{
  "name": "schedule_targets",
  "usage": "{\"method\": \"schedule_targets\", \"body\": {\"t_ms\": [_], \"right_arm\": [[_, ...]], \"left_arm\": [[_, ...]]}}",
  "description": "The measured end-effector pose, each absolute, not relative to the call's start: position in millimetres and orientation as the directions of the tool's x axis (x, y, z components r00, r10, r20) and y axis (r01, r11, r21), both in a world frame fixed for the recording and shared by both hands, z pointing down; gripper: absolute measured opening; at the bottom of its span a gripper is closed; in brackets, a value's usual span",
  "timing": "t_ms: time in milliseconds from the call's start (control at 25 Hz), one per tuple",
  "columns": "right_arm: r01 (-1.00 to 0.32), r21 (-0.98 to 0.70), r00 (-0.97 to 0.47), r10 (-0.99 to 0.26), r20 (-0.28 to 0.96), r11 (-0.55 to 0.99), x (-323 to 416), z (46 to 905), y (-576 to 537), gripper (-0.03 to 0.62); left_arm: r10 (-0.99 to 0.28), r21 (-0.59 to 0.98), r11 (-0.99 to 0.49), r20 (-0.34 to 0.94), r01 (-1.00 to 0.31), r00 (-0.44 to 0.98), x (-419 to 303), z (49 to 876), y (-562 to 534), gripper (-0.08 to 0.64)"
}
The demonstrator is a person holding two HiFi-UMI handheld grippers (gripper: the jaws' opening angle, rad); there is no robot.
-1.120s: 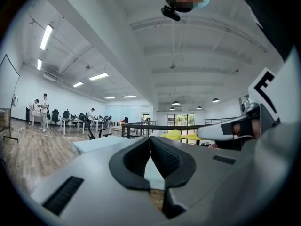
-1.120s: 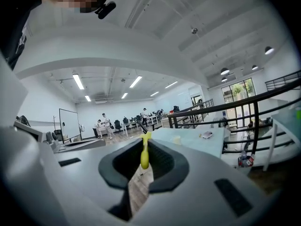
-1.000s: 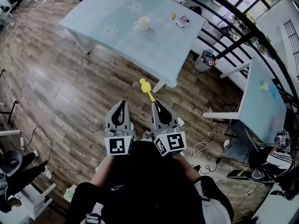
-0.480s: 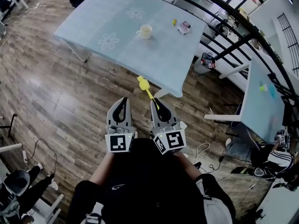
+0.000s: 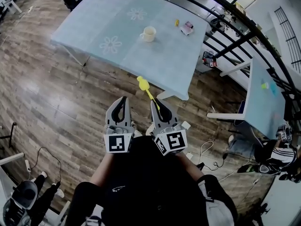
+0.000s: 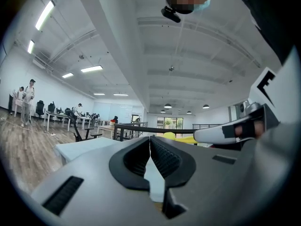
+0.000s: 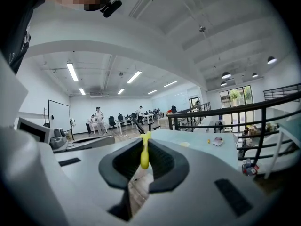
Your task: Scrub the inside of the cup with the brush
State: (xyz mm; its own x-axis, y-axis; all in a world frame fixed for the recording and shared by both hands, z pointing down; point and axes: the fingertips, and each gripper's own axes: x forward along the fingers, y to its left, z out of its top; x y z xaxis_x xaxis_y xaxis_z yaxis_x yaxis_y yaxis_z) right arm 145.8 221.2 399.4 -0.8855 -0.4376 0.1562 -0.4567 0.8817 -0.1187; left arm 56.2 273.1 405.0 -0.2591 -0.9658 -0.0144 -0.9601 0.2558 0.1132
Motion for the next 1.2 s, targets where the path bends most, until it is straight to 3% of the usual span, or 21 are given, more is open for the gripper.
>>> {"method": "schedule_targets", "body": {"t_ms": [480, 1200], "right_arm": [[-0.479, -0.123, -0.872, -0.455, 0.184, 0.869, 127.5, 411.8, 187.4, 0.038], [-0.516, -0.196, -0.855, -0.487, 0.179, 0.834, 84.9, 418.9, 50.3, 0.038]], "left_arm": [[-0.980, 0.091, 0.197, -0.007, -0.976, -0.199, 42.9, 417.3, 236.7, 0.015], [-0.991, 0.072, 0.134, 0.026, -0.988, -0.133, 3.4, 416.7, 102.5, 0.015]]}}
